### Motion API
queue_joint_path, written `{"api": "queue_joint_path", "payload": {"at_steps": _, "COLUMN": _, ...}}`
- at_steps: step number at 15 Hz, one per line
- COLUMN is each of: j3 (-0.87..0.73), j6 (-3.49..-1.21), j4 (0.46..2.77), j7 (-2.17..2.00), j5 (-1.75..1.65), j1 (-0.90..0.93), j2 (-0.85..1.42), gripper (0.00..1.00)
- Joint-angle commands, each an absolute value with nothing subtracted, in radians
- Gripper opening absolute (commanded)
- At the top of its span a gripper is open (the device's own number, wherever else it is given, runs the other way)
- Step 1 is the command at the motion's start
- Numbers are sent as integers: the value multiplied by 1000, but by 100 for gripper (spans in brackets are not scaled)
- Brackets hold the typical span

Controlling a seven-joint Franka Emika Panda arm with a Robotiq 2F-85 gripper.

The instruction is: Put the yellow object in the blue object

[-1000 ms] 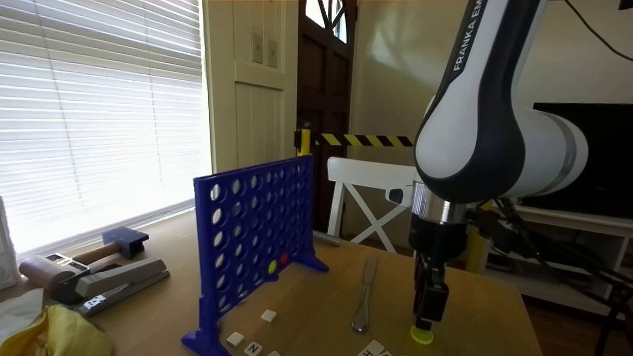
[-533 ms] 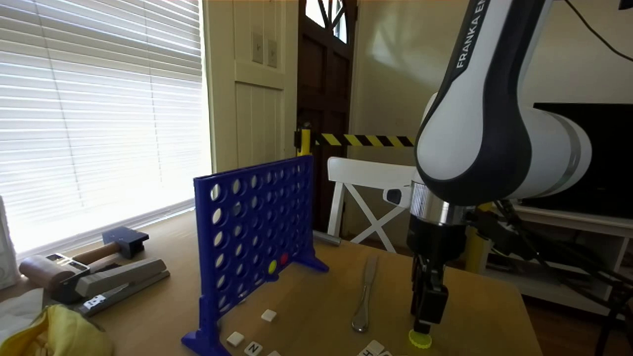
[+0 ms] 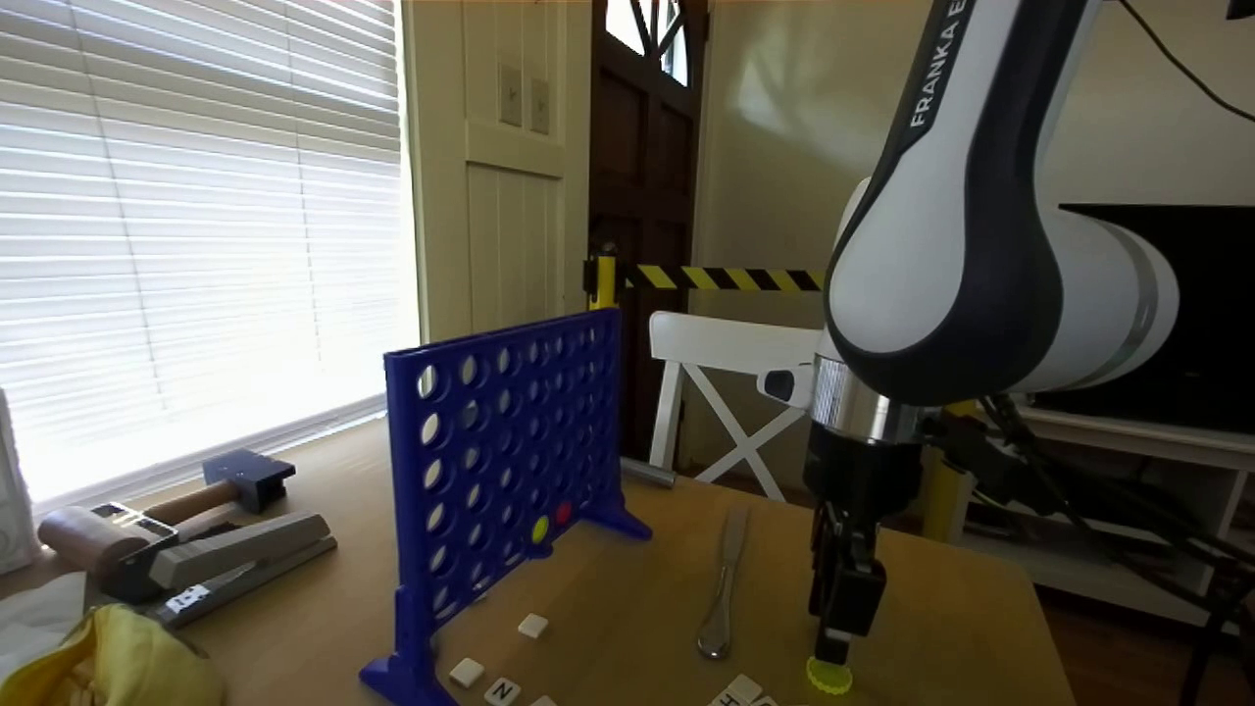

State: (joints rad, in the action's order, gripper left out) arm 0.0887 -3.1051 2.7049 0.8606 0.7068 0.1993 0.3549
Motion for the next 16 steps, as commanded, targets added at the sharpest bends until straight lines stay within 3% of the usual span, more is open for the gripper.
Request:
{"api": "queue_joint_path", "payload": {"at_steps": 1, "j3": 124, "j6": -3123, "j4": 2740, "j7": 859, "j5": 735, "j1": 185, "j2": 304, "gripper": 58}}
{"api": "queue_joint_path", "payload": {"at_steps": 3, "j3": 124, "j6": -3120, "j4": 2748, "j7": 854, "j5": 733, "j1": 189, "j2": 292, "gripper": 59}}
{"api": "queue_joint_path", "payload": {"at_steps": 9, "j3": 141, "j6": -3101, "j4": 2728, "j7": 868, "j5": 731, "j1": 152, "j2": 309, "gripper": 49}}
{"api": "queue_joint_path", "payload": {"at_steps": 16, "j3": 185, "j6": -3074, "j4": 2710, "j7": 881, "j5": 730, "j1": 89, "j2": 330, "gripper": 52}}
